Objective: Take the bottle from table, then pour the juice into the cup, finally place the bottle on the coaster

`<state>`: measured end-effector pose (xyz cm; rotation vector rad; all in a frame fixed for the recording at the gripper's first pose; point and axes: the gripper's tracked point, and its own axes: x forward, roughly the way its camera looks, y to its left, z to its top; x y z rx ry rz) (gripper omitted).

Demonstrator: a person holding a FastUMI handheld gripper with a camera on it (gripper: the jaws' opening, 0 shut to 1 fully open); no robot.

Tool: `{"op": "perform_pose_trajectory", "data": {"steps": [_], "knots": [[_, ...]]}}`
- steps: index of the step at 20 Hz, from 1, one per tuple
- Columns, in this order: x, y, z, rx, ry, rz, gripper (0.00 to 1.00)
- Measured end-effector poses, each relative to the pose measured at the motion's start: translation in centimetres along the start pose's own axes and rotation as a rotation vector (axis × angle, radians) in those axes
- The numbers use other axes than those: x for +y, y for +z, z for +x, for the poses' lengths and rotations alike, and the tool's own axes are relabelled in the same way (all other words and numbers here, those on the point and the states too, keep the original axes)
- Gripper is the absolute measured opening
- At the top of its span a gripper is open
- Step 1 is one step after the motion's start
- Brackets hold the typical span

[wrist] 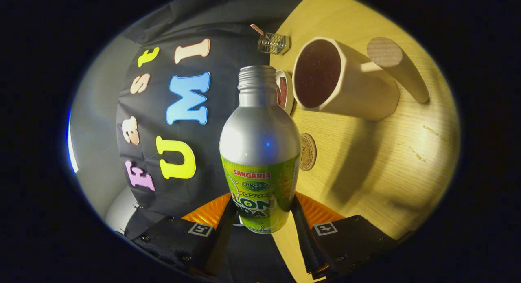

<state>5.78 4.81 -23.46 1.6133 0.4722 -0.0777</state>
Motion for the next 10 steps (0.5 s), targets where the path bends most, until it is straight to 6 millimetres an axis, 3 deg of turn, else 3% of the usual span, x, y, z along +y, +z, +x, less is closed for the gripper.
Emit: {"op": "perform_pose_trajectory", "data": {"steps": [10], "knots": [[1.0,-0.2,0.5,-0.007,-0.006,0.192,0.75]]}}
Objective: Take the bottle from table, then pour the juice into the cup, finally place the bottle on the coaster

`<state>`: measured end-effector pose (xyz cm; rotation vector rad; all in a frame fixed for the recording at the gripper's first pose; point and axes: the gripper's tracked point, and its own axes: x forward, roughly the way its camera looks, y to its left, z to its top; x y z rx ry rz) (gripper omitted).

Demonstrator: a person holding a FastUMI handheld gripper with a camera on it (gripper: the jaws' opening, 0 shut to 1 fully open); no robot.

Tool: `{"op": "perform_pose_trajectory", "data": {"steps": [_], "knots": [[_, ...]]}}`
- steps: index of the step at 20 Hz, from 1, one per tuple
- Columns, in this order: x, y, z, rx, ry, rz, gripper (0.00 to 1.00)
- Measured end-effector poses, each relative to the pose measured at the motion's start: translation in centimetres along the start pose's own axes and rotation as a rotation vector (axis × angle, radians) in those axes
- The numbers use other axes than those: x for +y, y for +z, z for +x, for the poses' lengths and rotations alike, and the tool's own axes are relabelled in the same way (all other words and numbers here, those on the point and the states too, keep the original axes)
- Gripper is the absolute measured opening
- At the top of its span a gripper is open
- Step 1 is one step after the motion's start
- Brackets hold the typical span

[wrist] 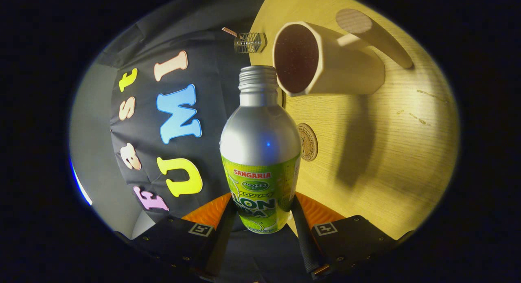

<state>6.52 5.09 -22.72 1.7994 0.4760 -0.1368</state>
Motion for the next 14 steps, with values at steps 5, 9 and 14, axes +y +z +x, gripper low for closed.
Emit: {"op": "perform_pose_trajectory", "data": {"steps": [5,9,14], "knots": [[0.48,-0.39,0.40,0.014,-0.004,0.070,0.75],[0.76,-0.35,0.36,0.014,-0.006,0.110,0.75],[1.02,-0.68,0.23,0.026,-0.011,0.145,0.75]]}}
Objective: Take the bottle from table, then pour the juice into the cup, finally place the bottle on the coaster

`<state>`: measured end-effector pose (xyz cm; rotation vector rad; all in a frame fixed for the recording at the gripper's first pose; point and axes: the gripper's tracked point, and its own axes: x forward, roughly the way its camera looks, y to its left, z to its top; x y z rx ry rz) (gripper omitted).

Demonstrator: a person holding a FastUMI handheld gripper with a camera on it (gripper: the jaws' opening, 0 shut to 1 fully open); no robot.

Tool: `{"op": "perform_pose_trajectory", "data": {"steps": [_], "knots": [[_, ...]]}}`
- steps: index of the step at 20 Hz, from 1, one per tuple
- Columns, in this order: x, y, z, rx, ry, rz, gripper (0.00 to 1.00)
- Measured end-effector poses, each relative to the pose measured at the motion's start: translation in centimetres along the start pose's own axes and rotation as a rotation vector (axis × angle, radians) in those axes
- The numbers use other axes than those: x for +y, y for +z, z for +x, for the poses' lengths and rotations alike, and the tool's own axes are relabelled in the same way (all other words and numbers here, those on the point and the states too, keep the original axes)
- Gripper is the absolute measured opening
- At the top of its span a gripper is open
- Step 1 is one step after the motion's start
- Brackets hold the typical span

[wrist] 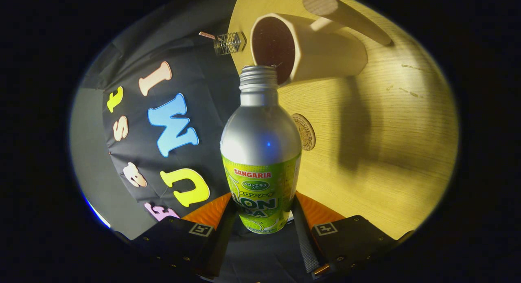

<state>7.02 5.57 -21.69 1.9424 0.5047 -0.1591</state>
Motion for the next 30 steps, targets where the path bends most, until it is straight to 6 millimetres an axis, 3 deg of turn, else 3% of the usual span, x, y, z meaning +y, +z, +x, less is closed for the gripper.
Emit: {"op": "perform_pose_trajectory", "data": {"steps": [27,30], "knots": [[4.0,-1.0,-0.8,0.036,0.001,0.221,0.75],[4.7,-0.5,-1.1,0.025,0.019,0.267,0.75]]}}
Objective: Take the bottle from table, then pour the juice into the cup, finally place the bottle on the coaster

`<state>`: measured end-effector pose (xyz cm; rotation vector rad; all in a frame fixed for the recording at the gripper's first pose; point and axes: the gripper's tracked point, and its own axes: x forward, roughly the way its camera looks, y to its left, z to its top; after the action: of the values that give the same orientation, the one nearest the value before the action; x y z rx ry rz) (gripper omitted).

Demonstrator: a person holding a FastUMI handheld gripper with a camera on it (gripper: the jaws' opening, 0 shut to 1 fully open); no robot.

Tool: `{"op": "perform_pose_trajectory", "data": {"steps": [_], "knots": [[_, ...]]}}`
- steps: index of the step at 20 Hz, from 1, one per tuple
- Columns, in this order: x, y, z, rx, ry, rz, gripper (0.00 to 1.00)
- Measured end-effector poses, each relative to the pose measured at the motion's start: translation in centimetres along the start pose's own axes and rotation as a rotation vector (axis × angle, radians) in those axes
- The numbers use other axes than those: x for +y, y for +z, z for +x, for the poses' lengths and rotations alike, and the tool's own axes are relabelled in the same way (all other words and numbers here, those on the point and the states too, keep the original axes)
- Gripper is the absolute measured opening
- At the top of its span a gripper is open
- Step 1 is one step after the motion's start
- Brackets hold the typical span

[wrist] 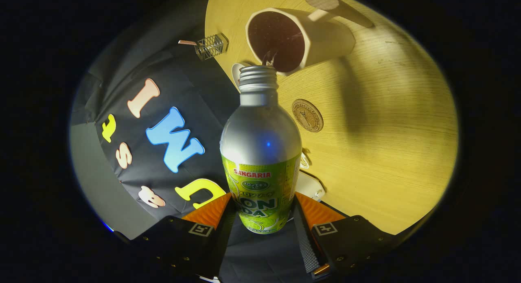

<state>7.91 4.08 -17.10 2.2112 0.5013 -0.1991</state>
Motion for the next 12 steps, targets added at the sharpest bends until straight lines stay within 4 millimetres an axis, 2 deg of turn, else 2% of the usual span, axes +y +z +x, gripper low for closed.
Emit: {"op": "perform_pose_trajectory", "data": {"steps": [12], "knots": [[1.6,0.1,-0.5,0.016,0.012,0.089,0.75]]}}
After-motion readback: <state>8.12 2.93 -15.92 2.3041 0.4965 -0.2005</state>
